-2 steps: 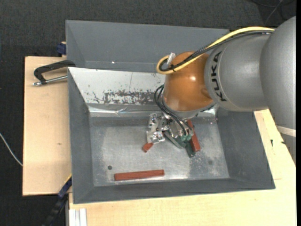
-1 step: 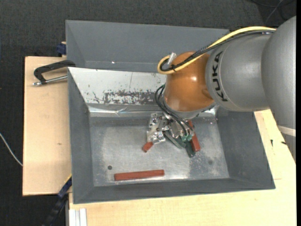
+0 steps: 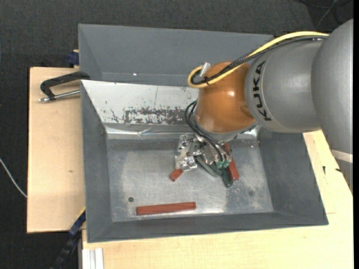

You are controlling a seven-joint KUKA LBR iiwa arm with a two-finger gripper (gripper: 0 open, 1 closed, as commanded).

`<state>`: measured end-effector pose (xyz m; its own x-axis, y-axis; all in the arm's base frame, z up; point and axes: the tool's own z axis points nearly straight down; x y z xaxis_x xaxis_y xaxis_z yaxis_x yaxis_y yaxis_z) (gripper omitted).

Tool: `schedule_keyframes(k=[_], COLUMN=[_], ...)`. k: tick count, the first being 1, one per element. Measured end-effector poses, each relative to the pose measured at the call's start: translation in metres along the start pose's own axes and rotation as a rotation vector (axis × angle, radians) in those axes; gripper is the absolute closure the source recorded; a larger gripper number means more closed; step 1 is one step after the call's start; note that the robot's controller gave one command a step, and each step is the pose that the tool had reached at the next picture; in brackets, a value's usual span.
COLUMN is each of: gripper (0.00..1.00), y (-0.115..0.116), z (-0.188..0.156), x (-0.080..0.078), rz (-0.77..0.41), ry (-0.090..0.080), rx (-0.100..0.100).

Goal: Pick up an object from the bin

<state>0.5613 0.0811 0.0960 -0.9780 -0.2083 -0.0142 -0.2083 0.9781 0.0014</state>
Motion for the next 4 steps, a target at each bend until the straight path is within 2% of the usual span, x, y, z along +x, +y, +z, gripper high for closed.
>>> schedule_keyframes(k=[2,3,4], gripper=[1.00,1.00,1.00], y=[0.000,0.003,0.019], z=[0.000,-0.002,-0.200], x=[0.000,0.012,0.010], rz=[0.000,-0.132,-0.164], ry=[0.000,-0.015,-0.002], rx=[0.000,0.004,0.001])
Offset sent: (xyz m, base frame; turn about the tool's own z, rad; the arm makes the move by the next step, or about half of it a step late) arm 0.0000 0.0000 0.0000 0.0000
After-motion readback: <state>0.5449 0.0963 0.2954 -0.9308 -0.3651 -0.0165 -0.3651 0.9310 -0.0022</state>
